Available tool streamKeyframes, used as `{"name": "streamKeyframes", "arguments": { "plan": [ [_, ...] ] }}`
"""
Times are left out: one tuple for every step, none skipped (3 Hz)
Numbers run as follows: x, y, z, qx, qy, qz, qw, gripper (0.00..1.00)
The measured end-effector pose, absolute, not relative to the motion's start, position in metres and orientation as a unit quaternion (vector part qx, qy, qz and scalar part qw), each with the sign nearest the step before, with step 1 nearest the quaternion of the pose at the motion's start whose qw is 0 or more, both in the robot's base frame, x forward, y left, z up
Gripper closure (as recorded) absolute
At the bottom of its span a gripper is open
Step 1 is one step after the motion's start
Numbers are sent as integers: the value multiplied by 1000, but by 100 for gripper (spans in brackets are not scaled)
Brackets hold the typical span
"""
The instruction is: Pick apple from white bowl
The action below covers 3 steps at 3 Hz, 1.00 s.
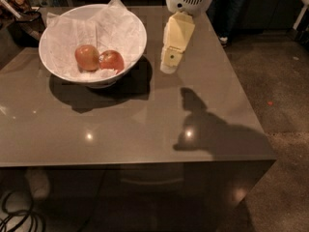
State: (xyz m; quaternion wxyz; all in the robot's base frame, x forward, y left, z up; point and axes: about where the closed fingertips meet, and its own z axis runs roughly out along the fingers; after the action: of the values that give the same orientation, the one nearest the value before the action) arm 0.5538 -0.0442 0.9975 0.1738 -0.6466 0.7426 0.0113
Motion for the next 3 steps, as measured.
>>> {"name": "streamKeyframes", "arguments": {
  "plan": [
    [599,20,1017,-654,724,31,216,0],
    [599,20,1017,-654,724,31,218,0],
    [614,39,1005,-643,730,75,219,0]
  ]
}}
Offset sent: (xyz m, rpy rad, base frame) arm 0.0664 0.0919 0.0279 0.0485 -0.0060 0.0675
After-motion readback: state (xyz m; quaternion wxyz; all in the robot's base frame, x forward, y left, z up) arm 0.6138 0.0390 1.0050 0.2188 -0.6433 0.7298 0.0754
